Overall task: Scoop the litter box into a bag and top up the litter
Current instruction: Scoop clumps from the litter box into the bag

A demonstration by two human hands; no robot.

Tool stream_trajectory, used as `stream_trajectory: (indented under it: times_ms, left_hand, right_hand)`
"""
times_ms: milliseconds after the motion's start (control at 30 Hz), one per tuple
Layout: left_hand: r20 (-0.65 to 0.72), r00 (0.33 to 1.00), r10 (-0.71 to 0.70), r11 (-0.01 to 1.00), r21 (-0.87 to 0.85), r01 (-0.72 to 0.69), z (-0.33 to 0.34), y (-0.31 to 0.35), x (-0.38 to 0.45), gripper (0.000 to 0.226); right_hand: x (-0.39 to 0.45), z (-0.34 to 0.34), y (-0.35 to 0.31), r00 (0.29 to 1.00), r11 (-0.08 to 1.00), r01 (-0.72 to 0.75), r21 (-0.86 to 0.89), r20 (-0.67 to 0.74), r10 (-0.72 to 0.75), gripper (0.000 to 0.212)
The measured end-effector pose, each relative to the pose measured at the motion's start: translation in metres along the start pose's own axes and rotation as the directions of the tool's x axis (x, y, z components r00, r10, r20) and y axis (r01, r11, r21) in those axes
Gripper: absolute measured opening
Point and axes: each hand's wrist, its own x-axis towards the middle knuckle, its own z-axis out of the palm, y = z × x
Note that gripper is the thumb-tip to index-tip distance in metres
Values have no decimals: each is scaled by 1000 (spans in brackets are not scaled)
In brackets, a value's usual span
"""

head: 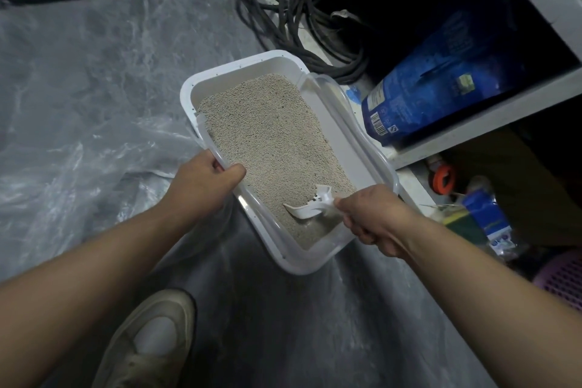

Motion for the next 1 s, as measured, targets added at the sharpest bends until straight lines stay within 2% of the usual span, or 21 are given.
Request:
stream_trajectory:
  times_ms: [100, 233, 367, 433, 567, 667, 833, 1000]
  left_hand:
    - [3, 1000, 1, 1000, -1, -1, 1, 0, 0, 39]
    - [3, 1000, 0, 1000, -4, 0, 3, 1, 2, 41]
    - [-7, 1000, -2, 1000, -13, 1, 6, -1, 2, 37]
    - [-7, 1000, -4, 1000, -17, 4, 5, -2, 1, 36]
    - [-14, 1000, 3, 1000, -4, -3, 5, -1, 1, 30]
    - [-16, 1000, 7, 1000, 11, -7, 5, 0, 1, 29]
    - [0, 1000, 18, 999, 42, -18, 4, 1, 2, 31]
    - [9, 1000, 23, 995, 97, -24, 2, -2, 8, 24]
  right_hand:
    - [0, 0, 7, 999, 998, 38, -55, 9, -37, 27]
    - [5, 2, 10, 997, 993, -76, 95, 29, 74, 20]
    - [9, 15, 13, 996, 996, 89, -11, 12, -89, 26]
    - [12, 25, 11, 993, 992, 120, -26, 7, -120, 26]
    - [18, 39, -8, 999, 995, 8, 100, 33, -11, 19]
    - [26, 45, -19, 998, 991, -40, 131, 44, 34, 21]
    - [41, 61, -34, 995, 983, -76, 166, 71, 65, 22]
    - [60, 82, -55, 996, 972, -38, 232, 84, 19, 21]
